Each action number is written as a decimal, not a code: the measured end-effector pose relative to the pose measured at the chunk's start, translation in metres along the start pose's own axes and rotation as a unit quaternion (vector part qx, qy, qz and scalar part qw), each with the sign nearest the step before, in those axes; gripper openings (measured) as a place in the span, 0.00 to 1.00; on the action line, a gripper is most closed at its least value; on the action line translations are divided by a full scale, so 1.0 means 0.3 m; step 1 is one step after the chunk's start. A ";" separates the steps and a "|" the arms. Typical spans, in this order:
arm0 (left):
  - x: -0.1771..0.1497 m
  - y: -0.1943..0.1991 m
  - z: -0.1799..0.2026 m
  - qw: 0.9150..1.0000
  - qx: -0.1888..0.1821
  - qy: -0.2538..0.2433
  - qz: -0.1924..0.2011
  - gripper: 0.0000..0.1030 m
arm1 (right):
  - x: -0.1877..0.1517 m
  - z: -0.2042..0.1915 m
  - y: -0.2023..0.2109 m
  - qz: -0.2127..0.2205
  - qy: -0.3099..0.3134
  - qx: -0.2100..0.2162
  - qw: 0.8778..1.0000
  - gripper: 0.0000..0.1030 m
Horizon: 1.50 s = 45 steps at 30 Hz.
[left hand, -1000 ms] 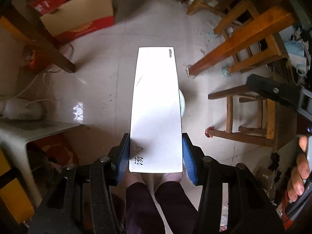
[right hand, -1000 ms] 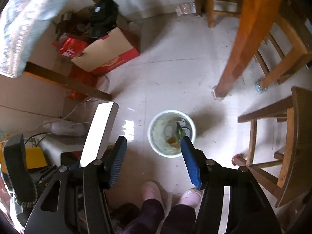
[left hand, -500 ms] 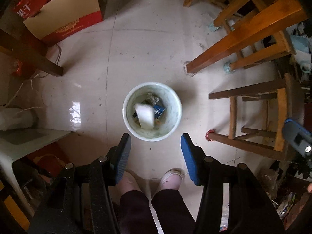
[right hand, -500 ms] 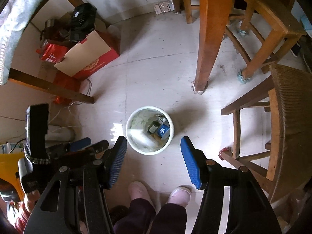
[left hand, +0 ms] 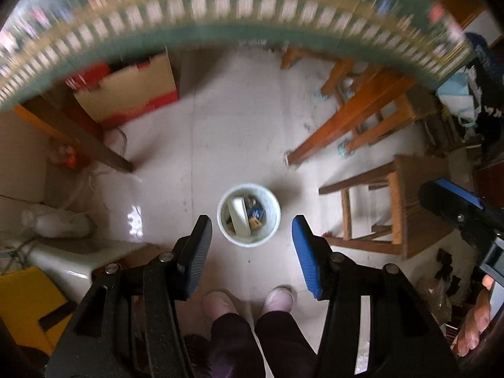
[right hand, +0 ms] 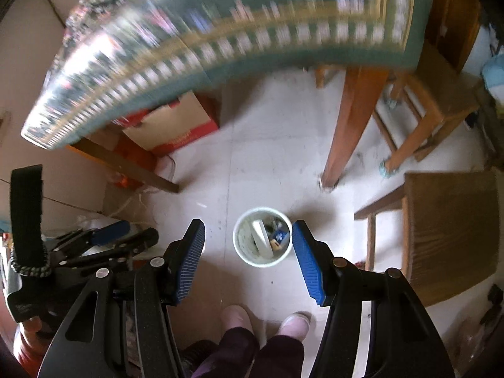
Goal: Collect trash
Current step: 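Raise both open grippers back up toward the flowered table, then reach the left gripper to the green foil packet while the right reaches the plastic bag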
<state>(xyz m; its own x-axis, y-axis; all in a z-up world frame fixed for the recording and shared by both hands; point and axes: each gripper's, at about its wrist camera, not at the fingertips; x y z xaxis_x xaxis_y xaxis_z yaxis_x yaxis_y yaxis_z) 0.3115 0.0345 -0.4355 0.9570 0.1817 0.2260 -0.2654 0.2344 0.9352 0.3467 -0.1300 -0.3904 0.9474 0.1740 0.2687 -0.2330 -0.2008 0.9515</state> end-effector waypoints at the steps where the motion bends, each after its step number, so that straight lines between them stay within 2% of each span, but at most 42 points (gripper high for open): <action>1: 0.009 0.057 0.010 1.000 0.000 -0.002 0.011 0.50 | 0.010 -0.011 0.043 0.007 0.001 0.000 1.000 0.52; 6: 0.040 0.333 0.050 0.998 -0.005 -0.013 0.064 0.50 | 0.037 -0.067 0.267 0.045 0.004 -0.001 0.999 0.52; 13: 0.057 0.714 0.088 0.989 -0.013 -0.033 0.143 0.50 | 0.054 -0.154 0.567 0.100 -0.003 0.002 0.995 0.52; 19: 0.053 1.018 0.132 0.975 -0.030 -0.056 0.211 0.50 | 0.082 -0.224 0.821 0.159 -0.004 0.002 0.987 0.52; 27: 0.008 1.332 0.194 0.948 -0.046 -0.121 0.291 0.55 | 0.075 -0.317 1.121 0.267 -0.001 -0.024 0.963 0.52; 30: -0.013 1.409 0.201 0.936 -0.044 -0.142 0.319 0.55 | 0.062 -0.342 1.190 0.297 -0.003 -0.033 0.954 0.52; 33: -0.031 1.464 0.195 0.925 -0.039 -0.151 0.346 0.60 | 0.047 -0.364 1.245 0.327 -0.004 -0.037 0.944 0.52; 35: -0.038 1.491 0.189 0.920 -0.044 -0.151 0.360 0.65 | 0.036 -0.373 1.273 0.343 -0.004 -0.040 0.938 0.60; 37: -0.032 1.505 0.185 0.918 -0.051 -0.149 0.364 0.80 | 0.033 -0.379 1.288 0.355 -0.006 -0.046 0.934 0.66; 39: -0.018 1.512 0.182 0.916 -0.053 -0.149 0.370 0.88 | 0.036 -0.379 1.297 0.365 -0.007 -0.054 0.929 0.72; 41: -0.006 1.508 0.187 0.914 -0.044 -0.151 0.374 0.89 | 0.058 -0.373 1.290 0.367 -0.012 -0.062 0.928 0.80; 45: 0.046 1.475 0.200 0.914 -0.026 -0.153 0.375 0.89 | 0.109 -0.338 1.264 0.361 -0.025 -0.062 0.930 0.81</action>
<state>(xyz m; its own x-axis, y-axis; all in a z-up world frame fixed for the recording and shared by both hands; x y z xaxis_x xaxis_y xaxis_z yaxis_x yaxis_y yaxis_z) 0.2144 0.0834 -0.0023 0.4893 0.0356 0.8714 -0.8579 0.1993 0.4736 0.2671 -0.1025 -0.0057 0.5429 -0.0081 0.8397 -0.8326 -0.1357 0.5370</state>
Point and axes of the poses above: each gripper's, at about its wrist camera, not at the fingertips, and y roughly against the way its jaws point, z to its right, x to its top, and after that the axes turned 7 degrees about -x, right-handed
